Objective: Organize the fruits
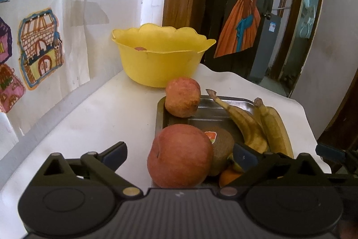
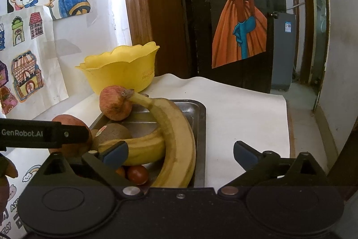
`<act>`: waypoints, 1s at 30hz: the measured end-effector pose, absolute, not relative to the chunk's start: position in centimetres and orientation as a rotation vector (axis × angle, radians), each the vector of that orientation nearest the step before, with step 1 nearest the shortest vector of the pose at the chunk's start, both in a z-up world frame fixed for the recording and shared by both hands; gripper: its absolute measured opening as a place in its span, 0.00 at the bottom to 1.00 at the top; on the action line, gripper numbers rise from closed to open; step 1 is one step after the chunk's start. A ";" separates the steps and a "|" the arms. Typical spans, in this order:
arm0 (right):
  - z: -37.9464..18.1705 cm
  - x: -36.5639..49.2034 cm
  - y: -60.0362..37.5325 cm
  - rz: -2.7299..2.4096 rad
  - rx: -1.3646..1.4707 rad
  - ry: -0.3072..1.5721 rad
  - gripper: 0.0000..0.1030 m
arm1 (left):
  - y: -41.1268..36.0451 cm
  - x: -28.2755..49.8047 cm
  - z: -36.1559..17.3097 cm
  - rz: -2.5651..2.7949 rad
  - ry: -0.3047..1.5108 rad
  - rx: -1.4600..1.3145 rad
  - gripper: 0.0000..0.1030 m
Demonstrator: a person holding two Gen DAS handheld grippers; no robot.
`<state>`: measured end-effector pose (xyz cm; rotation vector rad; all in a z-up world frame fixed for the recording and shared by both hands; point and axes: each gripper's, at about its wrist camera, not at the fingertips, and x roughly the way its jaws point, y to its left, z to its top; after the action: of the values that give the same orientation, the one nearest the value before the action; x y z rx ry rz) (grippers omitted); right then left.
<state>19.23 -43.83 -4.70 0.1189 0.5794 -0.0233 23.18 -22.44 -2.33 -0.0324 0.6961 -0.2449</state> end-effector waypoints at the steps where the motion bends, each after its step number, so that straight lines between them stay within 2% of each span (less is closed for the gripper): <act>1: -4.7 19.2 -43.8 -0.023 0.119 0.579 0.99 | -22.5 23.1 -2.3 -0.244 0.692 -0.032 0.99; 30: -3.2 15.2 -41.0 -0.067 0.101 0.559 0.99 | -18.3 19.4 -0.3 -0.193 0.626 -0.042 0.99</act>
<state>15.23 -40.99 -3.23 0.1006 0.5595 -0.0672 19.41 -18.26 -0.35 -0.0425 0.6255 -0.1931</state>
